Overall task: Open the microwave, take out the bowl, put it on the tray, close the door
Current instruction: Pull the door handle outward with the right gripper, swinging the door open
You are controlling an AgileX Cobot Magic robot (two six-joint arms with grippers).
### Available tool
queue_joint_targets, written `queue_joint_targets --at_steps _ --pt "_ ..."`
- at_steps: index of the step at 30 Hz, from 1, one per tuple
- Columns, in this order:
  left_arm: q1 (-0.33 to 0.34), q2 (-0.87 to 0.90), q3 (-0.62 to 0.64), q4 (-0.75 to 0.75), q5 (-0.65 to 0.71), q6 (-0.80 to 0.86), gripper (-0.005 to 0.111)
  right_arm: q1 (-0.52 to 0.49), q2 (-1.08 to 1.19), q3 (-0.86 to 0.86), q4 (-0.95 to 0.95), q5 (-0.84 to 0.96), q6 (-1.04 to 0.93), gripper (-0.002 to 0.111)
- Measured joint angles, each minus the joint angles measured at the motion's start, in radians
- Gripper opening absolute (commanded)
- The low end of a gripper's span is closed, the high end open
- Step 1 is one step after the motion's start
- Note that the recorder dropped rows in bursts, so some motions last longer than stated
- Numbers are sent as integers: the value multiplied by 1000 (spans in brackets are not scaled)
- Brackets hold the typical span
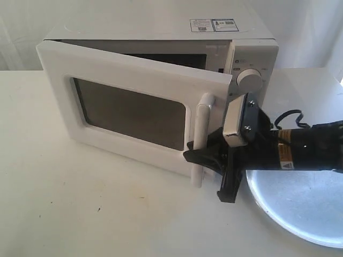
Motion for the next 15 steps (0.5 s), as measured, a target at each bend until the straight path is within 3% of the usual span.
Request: queue_joint_targets --at_steps 2,9,15 --pt "0 0 0 0 0 0 0 0 -50 4 -26 -24 22 42" --pt "0 0 0 0 0 0 0 0 -147 25 -201 -19 171 41" --pt "0 0 0 0 0 0 0 2 -246 35 -362 -112 403 28"
